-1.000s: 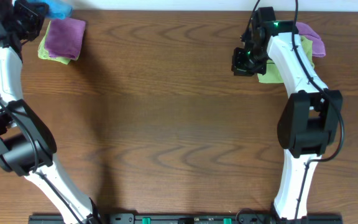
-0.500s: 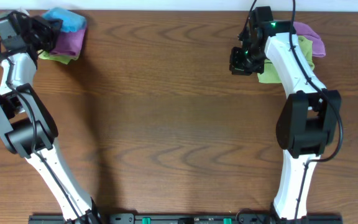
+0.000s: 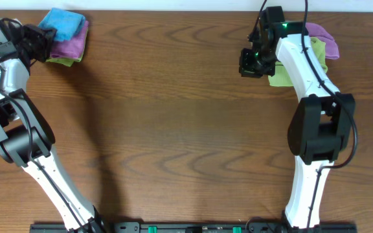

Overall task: Fold the cloth
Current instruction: 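Carry the folded blue cloth with the left gripper to the top-left cloth stack, then release the blue cloth onto the stack and lift the left gripper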

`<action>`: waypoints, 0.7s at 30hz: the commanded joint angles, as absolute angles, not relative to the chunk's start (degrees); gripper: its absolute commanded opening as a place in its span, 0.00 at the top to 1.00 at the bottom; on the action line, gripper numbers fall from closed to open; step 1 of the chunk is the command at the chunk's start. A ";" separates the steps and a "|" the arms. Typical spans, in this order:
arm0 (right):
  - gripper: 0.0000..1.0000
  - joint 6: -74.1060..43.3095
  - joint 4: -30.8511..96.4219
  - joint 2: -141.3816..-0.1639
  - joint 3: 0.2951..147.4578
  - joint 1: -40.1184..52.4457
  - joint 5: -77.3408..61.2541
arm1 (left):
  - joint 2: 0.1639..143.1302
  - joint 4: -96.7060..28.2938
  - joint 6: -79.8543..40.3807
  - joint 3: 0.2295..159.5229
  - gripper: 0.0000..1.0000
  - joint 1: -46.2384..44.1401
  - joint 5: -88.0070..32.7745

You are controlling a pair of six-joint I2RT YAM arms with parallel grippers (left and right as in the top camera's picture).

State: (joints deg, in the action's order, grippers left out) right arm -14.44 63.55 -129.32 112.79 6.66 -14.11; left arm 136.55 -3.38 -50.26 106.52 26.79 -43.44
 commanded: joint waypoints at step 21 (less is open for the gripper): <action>0.99 -12.58 65.01 -128.11 113.62 6.35 -13.74 | 130.08 -18.20 -38.76 106.56 0.05 33.08 -48.80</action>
State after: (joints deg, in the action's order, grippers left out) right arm -13.76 64.73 -129.32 112.79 6.66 -14.09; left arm 135.31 -15.33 -44.69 106.50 32.34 -50.02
